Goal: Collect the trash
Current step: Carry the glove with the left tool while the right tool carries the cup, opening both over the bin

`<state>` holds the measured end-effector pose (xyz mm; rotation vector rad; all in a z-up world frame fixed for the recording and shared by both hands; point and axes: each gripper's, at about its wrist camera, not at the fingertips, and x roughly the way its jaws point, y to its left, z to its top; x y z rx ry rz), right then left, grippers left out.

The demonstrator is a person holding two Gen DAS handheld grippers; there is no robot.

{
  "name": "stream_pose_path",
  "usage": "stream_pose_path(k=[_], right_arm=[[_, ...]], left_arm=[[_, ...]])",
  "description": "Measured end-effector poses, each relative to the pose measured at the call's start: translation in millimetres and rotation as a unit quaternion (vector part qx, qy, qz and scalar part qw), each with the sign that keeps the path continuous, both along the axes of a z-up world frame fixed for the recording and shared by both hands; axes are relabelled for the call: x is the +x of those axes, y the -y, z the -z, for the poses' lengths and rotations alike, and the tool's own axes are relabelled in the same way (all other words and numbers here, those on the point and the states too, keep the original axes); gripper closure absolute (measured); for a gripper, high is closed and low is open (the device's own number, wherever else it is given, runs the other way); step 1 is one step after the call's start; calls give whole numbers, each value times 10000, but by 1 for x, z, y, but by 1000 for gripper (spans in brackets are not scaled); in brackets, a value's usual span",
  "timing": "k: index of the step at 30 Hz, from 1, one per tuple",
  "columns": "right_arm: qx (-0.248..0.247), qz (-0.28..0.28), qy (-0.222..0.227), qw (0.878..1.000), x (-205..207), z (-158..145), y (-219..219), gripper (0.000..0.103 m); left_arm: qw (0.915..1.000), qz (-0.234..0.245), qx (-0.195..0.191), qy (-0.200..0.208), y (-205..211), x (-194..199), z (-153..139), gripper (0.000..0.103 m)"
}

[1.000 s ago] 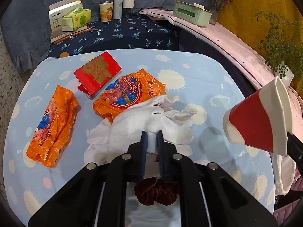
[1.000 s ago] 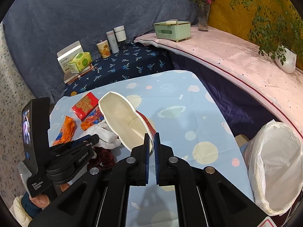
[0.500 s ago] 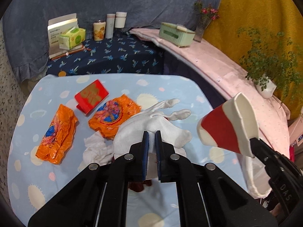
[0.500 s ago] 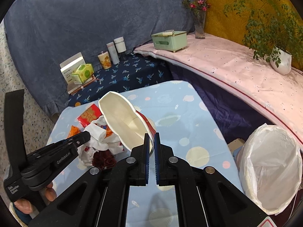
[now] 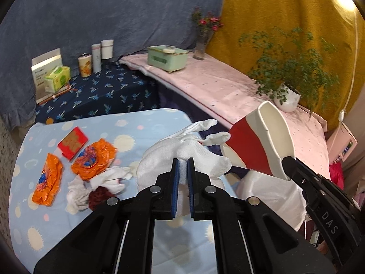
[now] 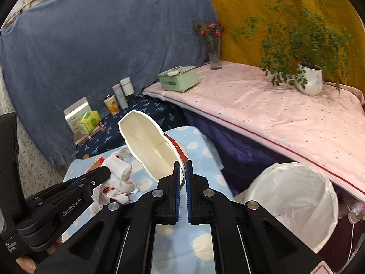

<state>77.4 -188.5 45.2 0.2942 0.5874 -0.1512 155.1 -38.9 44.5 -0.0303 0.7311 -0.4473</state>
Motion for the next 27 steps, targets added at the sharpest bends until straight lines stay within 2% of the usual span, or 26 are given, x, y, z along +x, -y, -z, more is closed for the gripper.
stream_pose_path(k=[11, 27], right_arm=[[98, 651, 94, 9978, -40, -2, 63, 98], [347, 1410, -63, 9894, -88, 25, 137, 98]], left_arm=[[9970, 757, 140, 116, 81, -35, -8, 96], [9862, 1624, 329, -14, 168, -69, 7, 96]])
